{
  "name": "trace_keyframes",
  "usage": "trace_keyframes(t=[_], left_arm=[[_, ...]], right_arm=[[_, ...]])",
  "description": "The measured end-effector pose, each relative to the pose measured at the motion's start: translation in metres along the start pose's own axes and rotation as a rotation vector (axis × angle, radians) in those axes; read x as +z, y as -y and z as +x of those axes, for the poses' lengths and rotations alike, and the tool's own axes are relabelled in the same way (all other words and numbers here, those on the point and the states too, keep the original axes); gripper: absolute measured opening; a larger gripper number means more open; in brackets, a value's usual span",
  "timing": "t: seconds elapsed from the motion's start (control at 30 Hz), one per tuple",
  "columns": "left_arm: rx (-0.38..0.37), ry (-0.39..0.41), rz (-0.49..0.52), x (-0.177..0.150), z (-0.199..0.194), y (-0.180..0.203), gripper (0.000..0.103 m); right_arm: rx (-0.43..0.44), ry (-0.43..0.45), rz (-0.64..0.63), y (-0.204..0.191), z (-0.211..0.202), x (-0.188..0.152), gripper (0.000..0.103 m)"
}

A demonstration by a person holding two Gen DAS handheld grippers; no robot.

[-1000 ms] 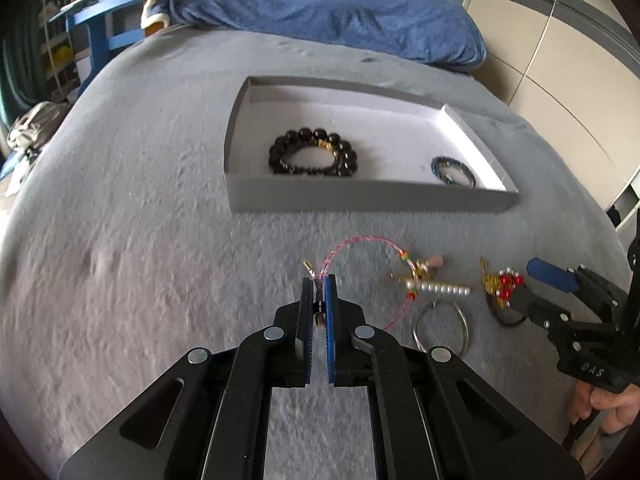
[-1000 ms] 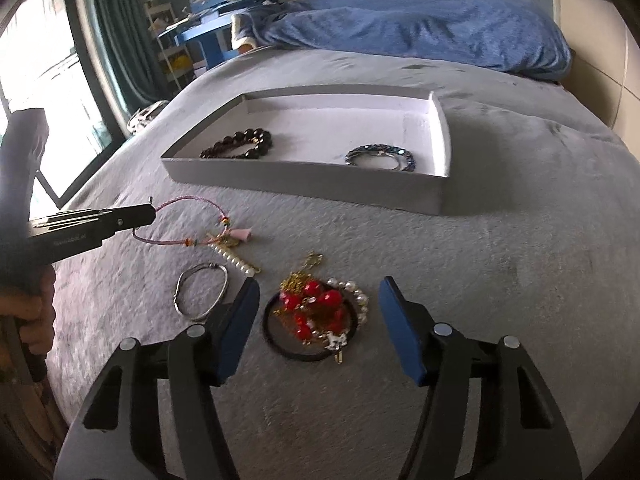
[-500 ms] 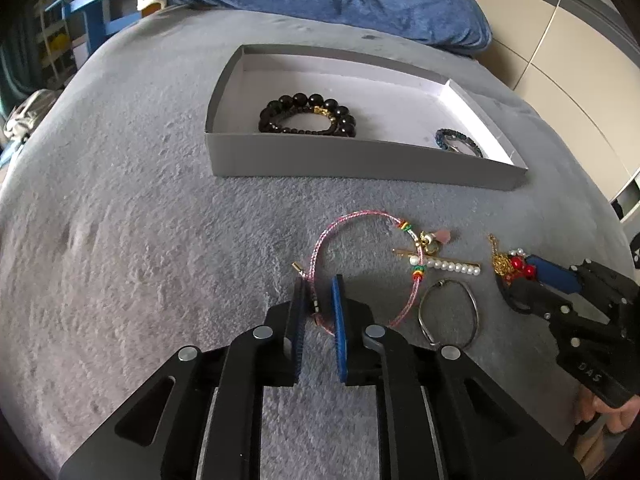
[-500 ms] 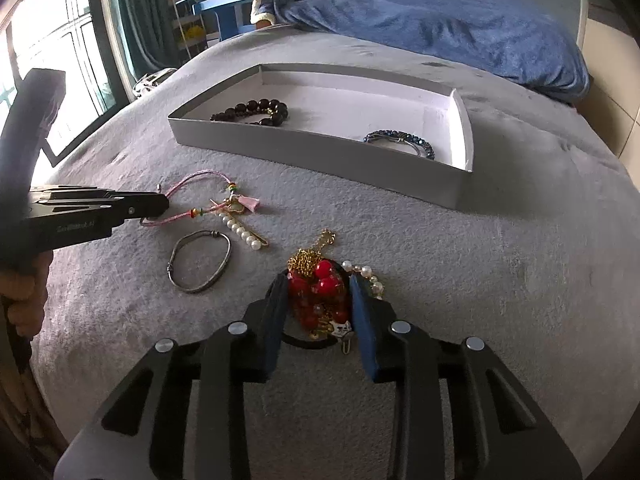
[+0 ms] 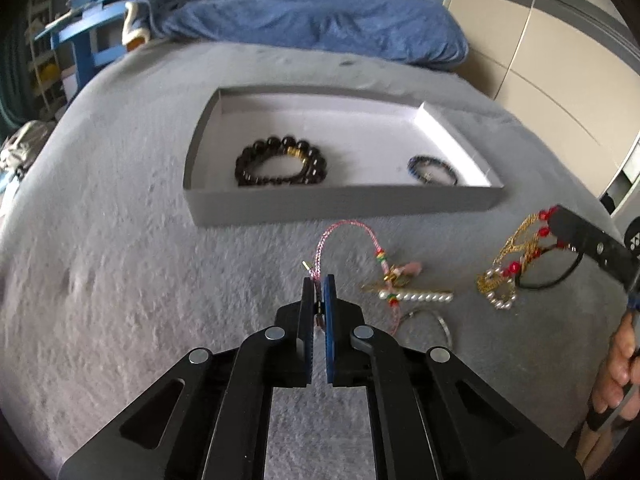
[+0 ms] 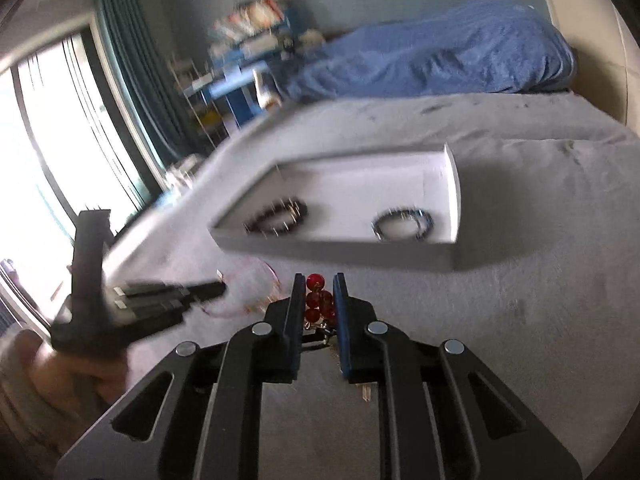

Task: Organize jewelry
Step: 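Carry the pink bracelet with the left tool while the right tool carries the red charm toward the tray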

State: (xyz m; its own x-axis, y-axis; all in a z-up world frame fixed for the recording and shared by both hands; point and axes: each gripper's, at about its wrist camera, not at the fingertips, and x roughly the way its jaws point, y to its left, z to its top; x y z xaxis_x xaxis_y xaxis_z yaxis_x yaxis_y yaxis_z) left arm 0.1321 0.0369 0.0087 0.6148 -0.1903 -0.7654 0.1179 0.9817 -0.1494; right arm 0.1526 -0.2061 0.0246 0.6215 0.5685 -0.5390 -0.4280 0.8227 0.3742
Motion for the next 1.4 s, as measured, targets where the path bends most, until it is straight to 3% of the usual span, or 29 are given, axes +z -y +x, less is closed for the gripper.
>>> trace_keyframes(t=[0.17, 0.37, 0.5, 0.57, 0.63, 0.77, 0.8, 0.93, 1.07, 1.27, 1.4], left_arm=[[-0.020, 0.022, 0.008, 0.002, -0.005, 0.003, 0.005], [-0.026, -0.017, -0.007, -0.001, 0.004, 0.003, 0.005], [-0.020, -0.030, -0.013, -0.004, 0.004, 0.002, 0.005], [-0.020, -0.042, -0.024, -0.006, 0.006, -0.001, 0.005], [-0.018, -0.051, -0.031, -0.007, 0.008, -0.002, 0.005], [-0.012, -0.063, -0.031, -0.008, 0.011, -0.003, 0.005], [-0.010, -0.068, -0.029, -0.009, 0.013, -0.003, 0.005], [-0.026, -0.063, -0.027, -0.008, 0.014, -0.002, 0.005], [-0.038, 0.015, -0.011, -0.001, -0.003, 0.002, 0.005], [-0.094, 0.144, -0.037, 0.015, -0.034, 0.001, 0.005], [-0.114, 0.190, -0.030, 0.027, -0.047, 0.001, 0.005]], right_arm=[[-0.002, 0.016, 0.094, 0.016, -0.002, 0.004, 0.014], [-0.164, -0.171, 0.122, 0.034, 0.032, -0.012, 0.014], [-0.207, -0.208, 0.103, 0.035, 0.038, -0.016, 0.015], [-0.221, -0.226, 0.084, 0.034, 0.041, -0.017, 0.021], [-0.244, -0.234, 0.053, 0.030, 0.042, -0.019, 0.043], [-0.259, -0.244, -0.001, 0.021, 0.044, -0.024, 0.048], [-0.264, -0.251, -0.010, 0.021, 0.046, -0.025, 0.047], [-0.262, -0.237, -0.041, 0.017, 0.047, -0.022, 0.015], [-0.197, -0.177, -0.030, 0.013, 0.034, -0.013, 0.009], [-0.095, -0.059, 0.018, 0.012, 0.010, 0.007, 0.009], [-0.071, -0.023, 0.043, 0.017, 0.003, 0.018, 0.009]])
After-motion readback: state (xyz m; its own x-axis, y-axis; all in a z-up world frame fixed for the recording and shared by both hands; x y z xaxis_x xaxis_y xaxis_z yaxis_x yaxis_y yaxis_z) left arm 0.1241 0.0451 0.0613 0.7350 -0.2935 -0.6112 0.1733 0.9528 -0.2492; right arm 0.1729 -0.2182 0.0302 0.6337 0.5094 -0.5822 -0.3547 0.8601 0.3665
